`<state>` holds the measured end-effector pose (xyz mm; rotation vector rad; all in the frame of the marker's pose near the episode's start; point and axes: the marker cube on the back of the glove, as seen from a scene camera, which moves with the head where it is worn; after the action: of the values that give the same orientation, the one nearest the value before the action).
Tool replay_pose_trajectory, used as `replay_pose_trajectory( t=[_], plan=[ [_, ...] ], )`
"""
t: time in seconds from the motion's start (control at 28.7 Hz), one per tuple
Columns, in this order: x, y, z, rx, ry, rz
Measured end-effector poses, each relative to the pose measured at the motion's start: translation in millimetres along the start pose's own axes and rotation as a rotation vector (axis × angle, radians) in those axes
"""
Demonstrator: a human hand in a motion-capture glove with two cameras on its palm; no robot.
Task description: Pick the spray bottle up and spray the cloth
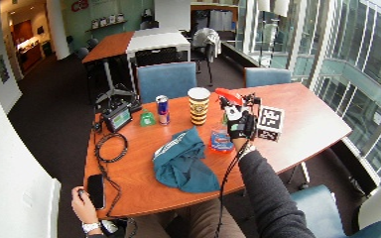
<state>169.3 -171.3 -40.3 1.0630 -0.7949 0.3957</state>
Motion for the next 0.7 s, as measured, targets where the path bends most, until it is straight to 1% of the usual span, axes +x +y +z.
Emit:
replay_pose_trajectory(
  t=[0.17,0.42,0.59,0.7],
  plan=[
    [-0.2,0.5,0.0,0.082,0.092,-0.113],
    [-33.4,-7.6,3.5,0.226,0.142,-0.215],
    [-32.6,-9.6,-5.5,0.25,0.133,-0.268],
    [-25.0,-6.1,-14.6,0.253,0.15,-0.256]
  ],
)
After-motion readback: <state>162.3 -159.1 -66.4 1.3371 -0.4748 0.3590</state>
